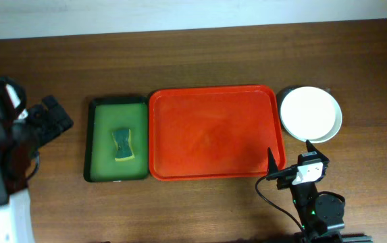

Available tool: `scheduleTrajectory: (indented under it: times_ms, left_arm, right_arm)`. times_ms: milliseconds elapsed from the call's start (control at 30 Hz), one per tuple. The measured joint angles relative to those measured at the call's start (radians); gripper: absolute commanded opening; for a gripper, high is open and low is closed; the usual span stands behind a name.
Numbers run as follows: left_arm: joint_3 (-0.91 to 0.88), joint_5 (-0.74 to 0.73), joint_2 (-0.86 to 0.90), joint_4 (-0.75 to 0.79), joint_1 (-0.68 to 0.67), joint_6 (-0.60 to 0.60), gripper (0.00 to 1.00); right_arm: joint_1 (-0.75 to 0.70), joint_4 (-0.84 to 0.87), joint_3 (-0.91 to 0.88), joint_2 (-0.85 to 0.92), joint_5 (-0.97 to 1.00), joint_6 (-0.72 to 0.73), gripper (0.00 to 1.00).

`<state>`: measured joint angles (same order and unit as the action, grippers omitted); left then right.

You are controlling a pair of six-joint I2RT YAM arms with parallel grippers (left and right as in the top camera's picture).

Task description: Clean dirty plates on tray and stack at the side

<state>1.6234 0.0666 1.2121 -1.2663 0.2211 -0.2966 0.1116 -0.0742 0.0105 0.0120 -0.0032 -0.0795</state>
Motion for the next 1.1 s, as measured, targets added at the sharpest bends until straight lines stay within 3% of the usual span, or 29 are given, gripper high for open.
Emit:
scheduleTrajectory:
  times_ms: [167, 300, 433, 567, 667, 700, 800, 1000, 1100]
  left_arm:
    - [-0.005, 0.0, -0.138, -0.039, 0.0, 0.0, 0.99]
    - [-0.13, 0.002, -0.422, -0.025, -0.065, 0.0, 0.99]
    - [-0.39, 0.001, -0.728, 0.229, -0.102, -0.003, 0.99]
    - [-0.678, -0.014, -0.998, 0.753, -0.125, -0.008, 0.99]
    - [-0.902, -0.057, -1.088, 1.223, -0.142, -0.011, 0.99]
    - [-0.959, -0.061, -1.109, 1.313, -0.142, -0.011, 0.99]
    - [-1.128, -0.072, -1.191, 1.387, -0.142, -0.011, 0.99]
    - [-1.365, -0.097, -1.196, 1.395, -0.143, -0.011, 0.99]
    - [-1.539, -0.102, -1.198, 1.472, -0.143, -0.011, 0.99]
  right_arm:
    - [0.0, 0.0, 0.0, 0.0, 0.0, 0.0, 0.98]
    - [0.0, 0.0, 0.0, 0.0, 0.003, 0.001, 0.98]
    - [0.0, 0.0, 0.0, -0.002, 0.005, 0.0, 0.98]
    - [0.0, 0.0, 0.0, -0.001, 0.004, 0.0, 0.99]
    - [0.0, 0.0, 0.0, -0.002, 0.004, 0.001, 0.98]
    - [0.0, -0.001, 0.0, -0.002, 0.004, 0.001, 0.98]
    - [0.0, 0.0, 0.0, -0.001, 0.004, 0.0, 0.98]
    - [0.0, 0.0, 0.0, -0.001, 0.004, 0.0, 0.98]
    - [0.0, 0.0, 0.0, -0.001, 0.004, 0.0, 0.98]
